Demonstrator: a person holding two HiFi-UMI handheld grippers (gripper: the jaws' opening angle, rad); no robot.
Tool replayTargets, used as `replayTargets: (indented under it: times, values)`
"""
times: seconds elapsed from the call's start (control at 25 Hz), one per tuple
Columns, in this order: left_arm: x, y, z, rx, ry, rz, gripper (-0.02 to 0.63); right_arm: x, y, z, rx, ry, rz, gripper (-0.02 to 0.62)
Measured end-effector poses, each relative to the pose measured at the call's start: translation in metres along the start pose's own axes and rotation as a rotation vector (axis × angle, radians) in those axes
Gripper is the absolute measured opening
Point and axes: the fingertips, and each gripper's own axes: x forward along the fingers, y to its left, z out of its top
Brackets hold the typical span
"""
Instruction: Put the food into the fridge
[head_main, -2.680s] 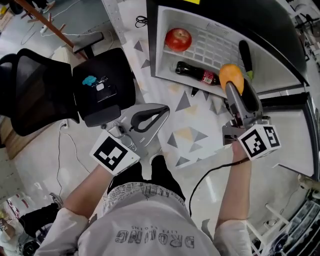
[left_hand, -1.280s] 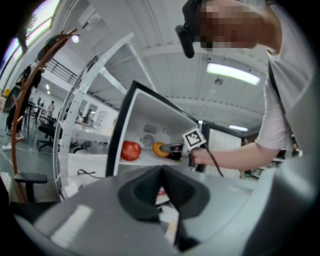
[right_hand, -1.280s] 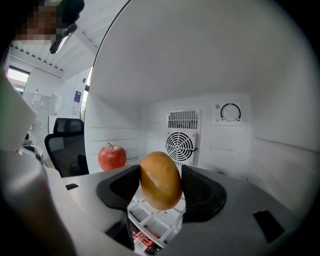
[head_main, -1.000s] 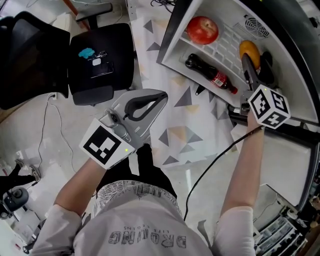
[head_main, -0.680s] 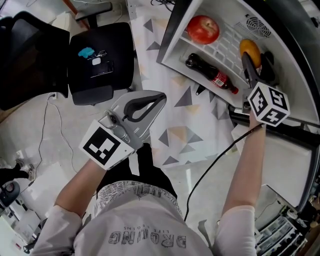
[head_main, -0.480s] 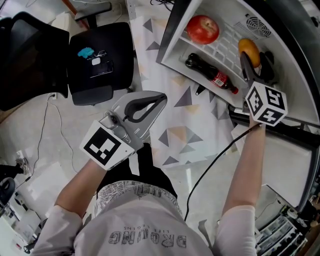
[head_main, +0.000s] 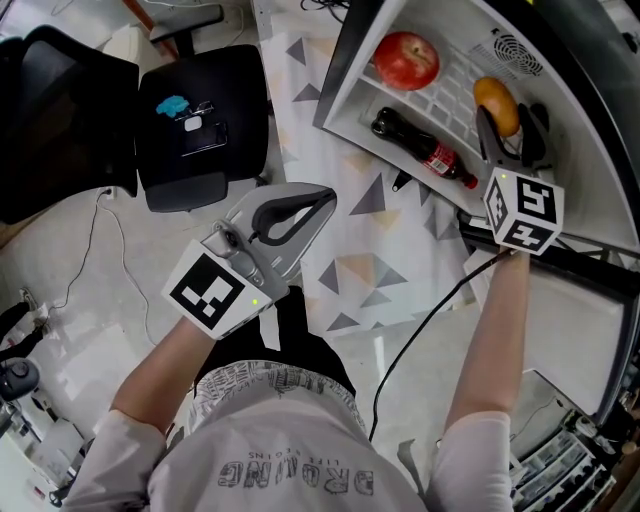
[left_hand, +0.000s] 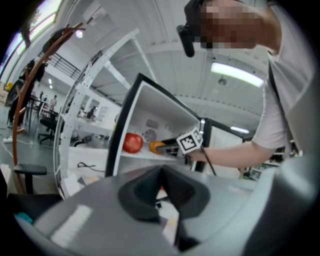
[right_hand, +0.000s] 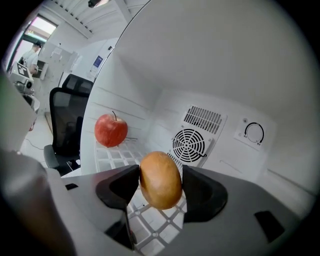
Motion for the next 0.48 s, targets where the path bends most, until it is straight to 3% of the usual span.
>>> replayTargets:
  times: [0.48]
  values:
    - [-0.002,-0.0021,0.004,0.011,0.008,-0.011,0.009,0.0005,0.0064,-0.0051,0.0,0.015,0.025,0.261]
